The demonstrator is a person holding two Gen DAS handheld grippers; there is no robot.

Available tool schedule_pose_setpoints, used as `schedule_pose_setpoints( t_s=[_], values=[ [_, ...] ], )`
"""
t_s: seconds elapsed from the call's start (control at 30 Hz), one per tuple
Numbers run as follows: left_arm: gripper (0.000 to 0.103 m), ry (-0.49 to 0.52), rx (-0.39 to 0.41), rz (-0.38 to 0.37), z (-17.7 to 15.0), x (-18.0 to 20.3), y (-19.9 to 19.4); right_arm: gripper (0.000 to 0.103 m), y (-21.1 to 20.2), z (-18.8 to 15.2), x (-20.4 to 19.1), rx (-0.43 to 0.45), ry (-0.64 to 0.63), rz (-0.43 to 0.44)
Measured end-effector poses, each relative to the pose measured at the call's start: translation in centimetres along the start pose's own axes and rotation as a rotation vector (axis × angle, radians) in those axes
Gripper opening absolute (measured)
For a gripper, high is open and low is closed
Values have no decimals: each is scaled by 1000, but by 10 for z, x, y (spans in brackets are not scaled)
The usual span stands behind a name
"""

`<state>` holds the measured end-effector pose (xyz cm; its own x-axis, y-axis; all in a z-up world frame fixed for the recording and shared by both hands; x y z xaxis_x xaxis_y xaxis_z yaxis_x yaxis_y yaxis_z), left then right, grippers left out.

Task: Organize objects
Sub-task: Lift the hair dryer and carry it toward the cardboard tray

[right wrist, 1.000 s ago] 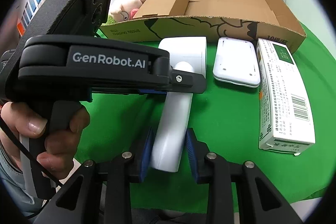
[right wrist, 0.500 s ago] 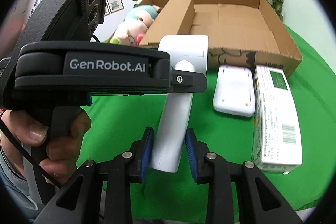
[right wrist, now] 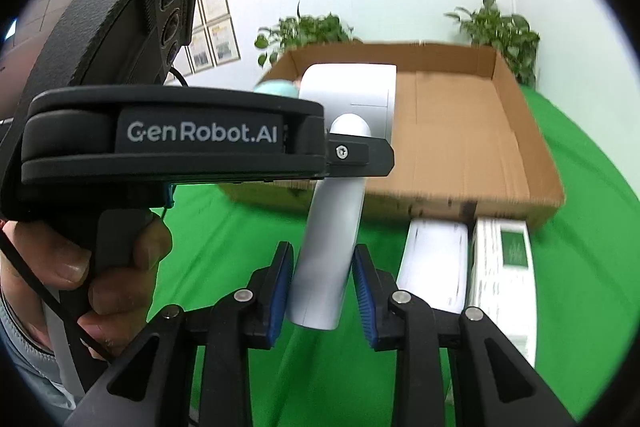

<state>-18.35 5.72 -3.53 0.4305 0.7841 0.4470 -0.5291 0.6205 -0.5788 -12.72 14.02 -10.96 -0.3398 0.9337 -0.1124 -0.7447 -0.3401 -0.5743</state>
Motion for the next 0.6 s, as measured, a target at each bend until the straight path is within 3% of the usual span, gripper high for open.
schedule_pose_setpoints(
  t_s=[0.4,0.6],
  values=[
    [32,101,76,41,94,24,4,29,13,76,24,102,-6,5],
    [32,101,78,63,113,19,2,29,24,95,25,99,-5,21]
  ],
)
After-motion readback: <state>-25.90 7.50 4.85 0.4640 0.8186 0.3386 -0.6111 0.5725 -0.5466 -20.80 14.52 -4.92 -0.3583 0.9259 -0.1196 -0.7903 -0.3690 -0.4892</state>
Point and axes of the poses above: each gripper's, at about its wrist camera, not at the fingertips, and y roughly the way its jaws point, x to its right, z to its top, the point moved 6 cm from there along y, roughly the way its jaws point, and after that the axes turned 2 degrees about -y, right-handed, at the moved point
